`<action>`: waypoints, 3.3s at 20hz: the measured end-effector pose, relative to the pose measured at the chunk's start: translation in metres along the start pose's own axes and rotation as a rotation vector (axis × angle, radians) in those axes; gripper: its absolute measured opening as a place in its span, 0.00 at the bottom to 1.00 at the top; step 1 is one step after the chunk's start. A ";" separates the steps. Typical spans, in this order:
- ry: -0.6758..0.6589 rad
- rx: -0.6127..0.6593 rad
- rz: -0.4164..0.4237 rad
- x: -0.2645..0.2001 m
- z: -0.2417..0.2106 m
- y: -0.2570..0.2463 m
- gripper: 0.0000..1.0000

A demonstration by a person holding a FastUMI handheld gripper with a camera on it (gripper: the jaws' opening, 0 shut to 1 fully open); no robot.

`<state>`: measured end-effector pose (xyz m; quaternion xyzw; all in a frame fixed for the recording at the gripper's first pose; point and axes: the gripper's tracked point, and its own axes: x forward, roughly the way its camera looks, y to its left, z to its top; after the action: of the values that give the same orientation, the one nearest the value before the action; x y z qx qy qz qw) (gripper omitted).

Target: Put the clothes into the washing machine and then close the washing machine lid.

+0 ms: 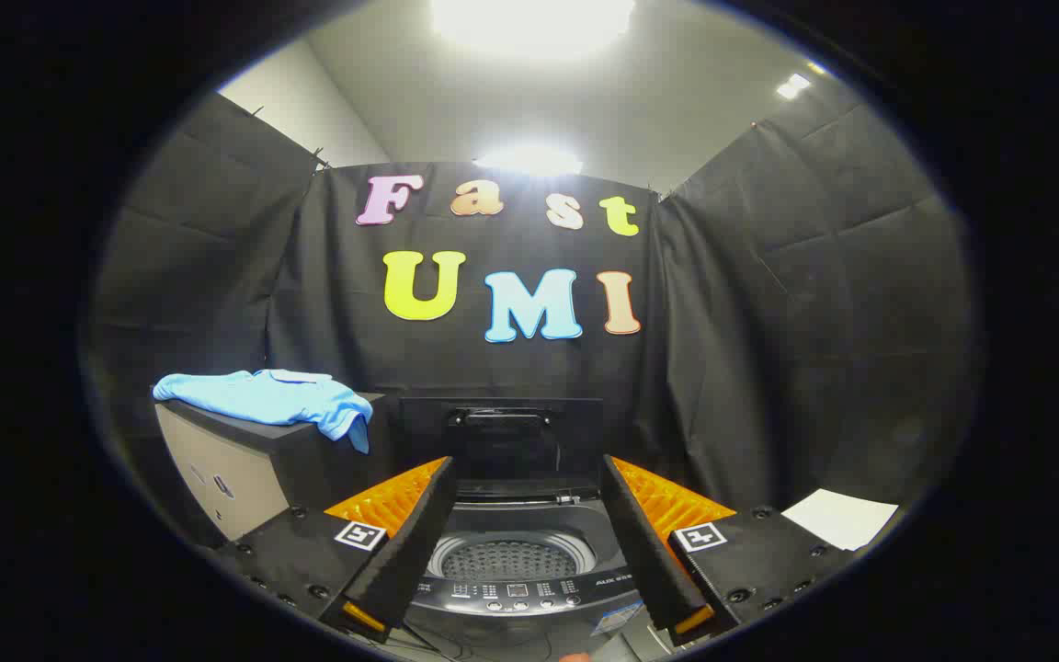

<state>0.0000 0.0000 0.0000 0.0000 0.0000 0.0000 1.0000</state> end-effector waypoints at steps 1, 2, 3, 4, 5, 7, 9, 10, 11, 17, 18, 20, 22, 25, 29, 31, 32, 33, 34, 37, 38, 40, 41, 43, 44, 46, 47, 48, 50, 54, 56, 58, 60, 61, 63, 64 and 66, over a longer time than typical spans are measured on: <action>-0.003 -0.003 0.005 -0.001 0.000 0.002 0.98; -0.006 -0.005 0.010 -0.002 0.002 0.004 0.98; -0.008 -0.007 0.015 -0.003 0.002 0.006 0.98; -0.011 -0.010 0.018 -0.004 0.003 0.008 0.98; -0.012 -0.011 0.021 -0.005 0.004 0.009 0.98; -0.012 -0.015 0.026 -0.006 0.003 0.011 0.98; -0.010 -0.016 0.027 -0.007 0.003 0.011 0.98; -0.008 -0.015 0.025 -0.008 0.002 0.010 0.98; -0.007 -0.015 0.024 -0.008 0.002 0.010 0.98; -0.011 -0.032 0.021 -0.009 0.003 0.007 0.98; -0.004 -0.035 0.024 -0.009 0.001 0.008 0.98; -0.005 -0.033 0.026 -0.010 0.002 0.009 0.98; -0.007 -0.033 0.028 -0.010 0.003 0.009 0.98; -0.005 -0.034 0.033 -0.009 0.004 0.011 0.98; -0.006 -0.015 0.058 -0.001 0.014 0.024 0.98; -0.007 -0.003 0.083 0.008 0.023 0.036 0.98; -0.007 0.007 0.100 0.013 0.028 0.044 0.98; -0.005 0.017 0.117 0.019 0.031 0.051 0.98; -0.003 0.022 0.134 0.024 0.035 0.061 0.98; 0.000 0.022 0.184 0.045 0.049 0.087 0.98; 0.004 0.024 0.200 0.051 0.053 0.096 0.98; 0.007 0.039 0.232 0.065 0.064 0.115 0.98; 0.005 0.045 0.246 0.071 0.070 0.124 0.98; -0.002 0.049 0.273 0.083 0.080 0.141 0.98; -0.001 0.048 0.286 0.090 0.084 0.151 0.98; 0.015 0.049 0.321 0.102 0.090 0.174 0.98; 0.026 0.053 0.342 0.107 0.093 0.187 0.98; 0.034 0.056 0.362 0.111 0.096 0.199 0.98; 0.054 0.058 0.404 0.121 0.101 0.223 0.98; 0.130 0.063 0.498 0.135 0.098 0.276 0.98; 0.175 0.056 0.537 0.140 0.092 0.300 0.98; 0.215 0.040 0.573 0.145 0.085 0.322 0.98; 0.243 0.016 0.610 0.151 0.079 0.343 0.98; 0.264 0.000 0.637 0.153 0.075 0.354 0.98; 0.317 -0.042 0.671 0.156 0.062 0.371 0.98; 0.348 -0.064 0.682 0.160 0.056 0.377 0.98; 0.405 -0.097 0.695 0.163 0.043 0.390 0.98</action>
<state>0.1634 0.3898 0.0433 -0.0471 0.1972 0.3381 0.9190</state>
